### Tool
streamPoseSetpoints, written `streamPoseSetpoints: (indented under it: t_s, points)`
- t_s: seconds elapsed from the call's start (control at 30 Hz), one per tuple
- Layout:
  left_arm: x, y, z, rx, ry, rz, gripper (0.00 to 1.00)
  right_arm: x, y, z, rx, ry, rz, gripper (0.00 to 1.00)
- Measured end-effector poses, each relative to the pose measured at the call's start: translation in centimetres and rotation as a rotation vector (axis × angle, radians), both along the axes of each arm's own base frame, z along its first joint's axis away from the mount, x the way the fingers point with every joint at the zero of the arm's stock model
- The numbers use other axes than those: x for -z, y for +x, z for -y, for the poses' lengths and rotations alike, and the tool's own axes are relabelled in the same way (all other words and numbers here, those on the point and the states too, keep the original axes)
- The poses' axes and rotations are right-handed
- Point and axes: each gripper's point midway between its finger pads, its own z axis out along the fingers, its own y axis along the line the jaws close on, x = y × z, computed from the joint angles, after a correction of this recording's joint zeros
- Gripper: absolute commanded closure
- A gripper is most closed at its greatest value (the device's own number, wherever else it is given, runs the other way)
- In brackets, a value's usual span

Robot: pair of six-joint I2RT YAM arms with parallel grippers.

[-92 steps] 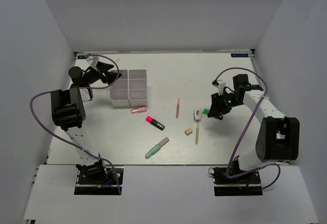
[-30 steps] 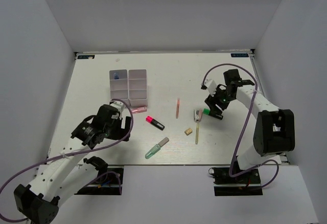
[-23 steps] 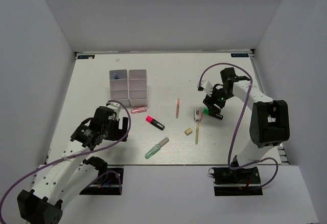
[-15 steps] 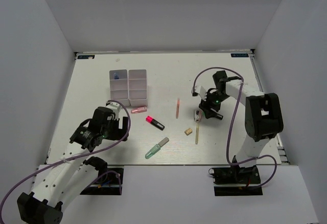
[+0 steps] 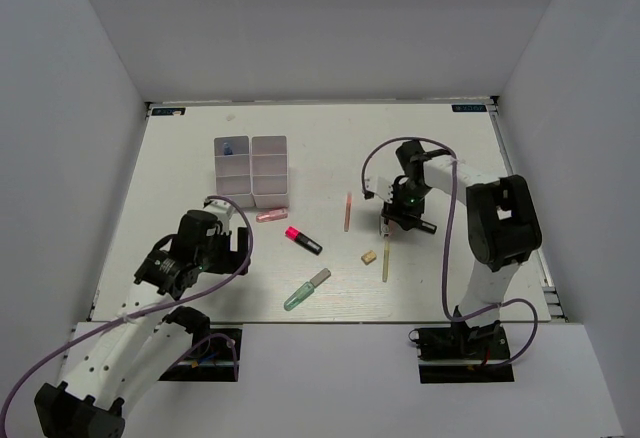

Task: Sort the stationery into containers
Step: Pick up the pen from the center of the board.

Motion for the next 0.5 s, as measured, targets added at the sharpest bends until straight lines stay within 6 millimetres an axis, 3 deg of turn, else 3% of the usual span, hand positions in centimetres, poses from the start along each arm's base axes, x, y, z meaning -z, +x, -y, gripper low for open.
streamPoseSetpoints:
  t_s: [0.13,0.17,0.27,0.33,0.5]
  points:
    - [-0.1,0.0,0.0,0.0,-0.002,0.005,0.01,0.1,0.2,0.6,-0.024,-0.057,0.016,0.64]
    - [-0.1,0.0,0.0,0.0,-0.003,0.007,0.01,0.1,0.1,0.8,-0.027,-0.07,0.013,0.76]
    - [-0.3,0.0,0.0,0.0,-0.006,0.015,0.01,0.1,0.0,1.1,-0.034,-0.101,0.01,0.94]
    - [-0.3,0.0,0.0,0.0,-0.008,0.02,0.01,0.1,-0.1,1.2,-0.036,-0.111,0.005,1.0]
    - [-0.5,0.0,0.0,-0.001,-0.011,0.027,0.01,0.0,-0.7,1.3,-0.026,-0.122,-0.027,1.0]
